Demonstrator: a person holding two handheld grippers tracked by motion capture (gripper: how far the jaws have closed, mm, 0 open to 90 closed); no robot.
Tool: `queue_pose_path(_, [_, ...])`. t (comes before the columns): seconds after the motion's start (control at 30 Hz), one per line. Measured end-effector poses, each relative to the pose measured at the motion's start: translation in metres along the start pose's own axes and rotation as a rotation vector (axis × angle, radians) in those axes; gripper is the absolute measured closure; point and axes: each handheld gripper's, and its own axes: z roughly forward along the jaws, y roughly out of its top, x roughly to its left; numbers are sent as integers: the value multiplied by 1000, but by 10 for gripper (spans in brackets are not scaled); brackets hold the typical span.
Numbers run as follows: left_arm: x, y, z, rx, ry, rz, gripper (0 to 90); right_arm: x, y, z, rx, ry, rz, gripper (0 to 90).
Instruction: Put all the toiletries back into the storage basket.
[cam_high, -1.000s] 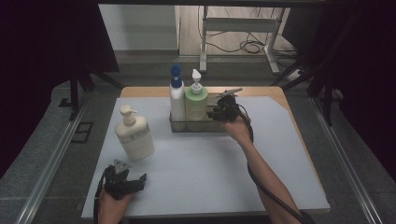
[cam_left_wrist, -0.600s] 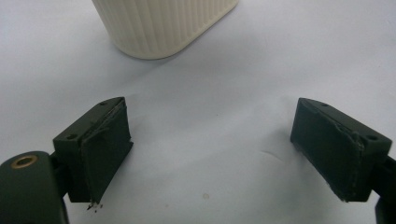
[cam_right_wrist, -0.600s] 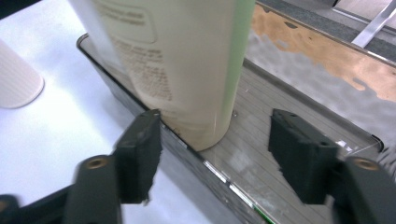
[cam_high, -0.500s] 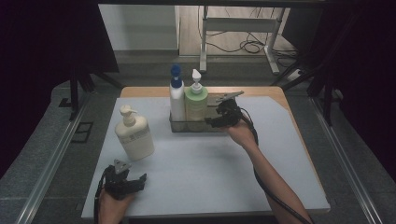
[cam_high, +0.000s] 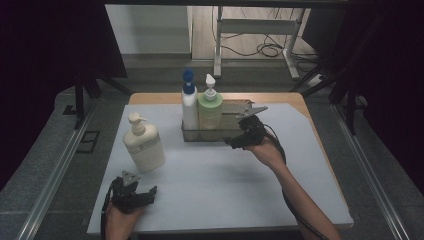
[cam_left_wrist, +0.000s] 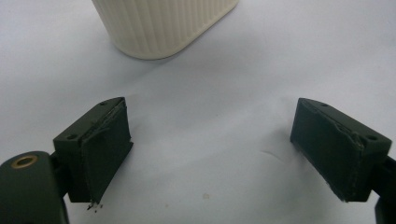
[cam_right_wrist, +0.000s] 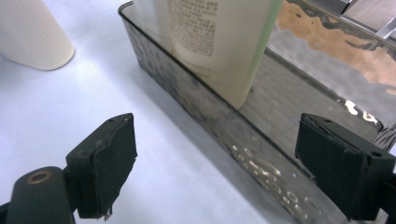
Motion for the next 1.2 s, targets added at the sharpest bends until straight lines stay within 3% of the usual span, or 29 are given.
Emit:
queue_pose_path(0.2, [1, 0, 0, 0, -2, -1, 120, 5, -11, -8, 6, -14, -10, 30])
queue_pose_path(0.4, [1, 0, -1, 1, -5, 1, 124, 8, -22, -16, 4, -23, -27, 13])
queue_pose_path(0.9, [1, 0, -1, -1, -6, 4, 131, 10, -63, -41, -16, -43, -2, 17])
queue_pose_path(1.2, [4, 1, -2, -10, 0, -2, 181, 16, -91, -48, 4, -46, 1, 34])
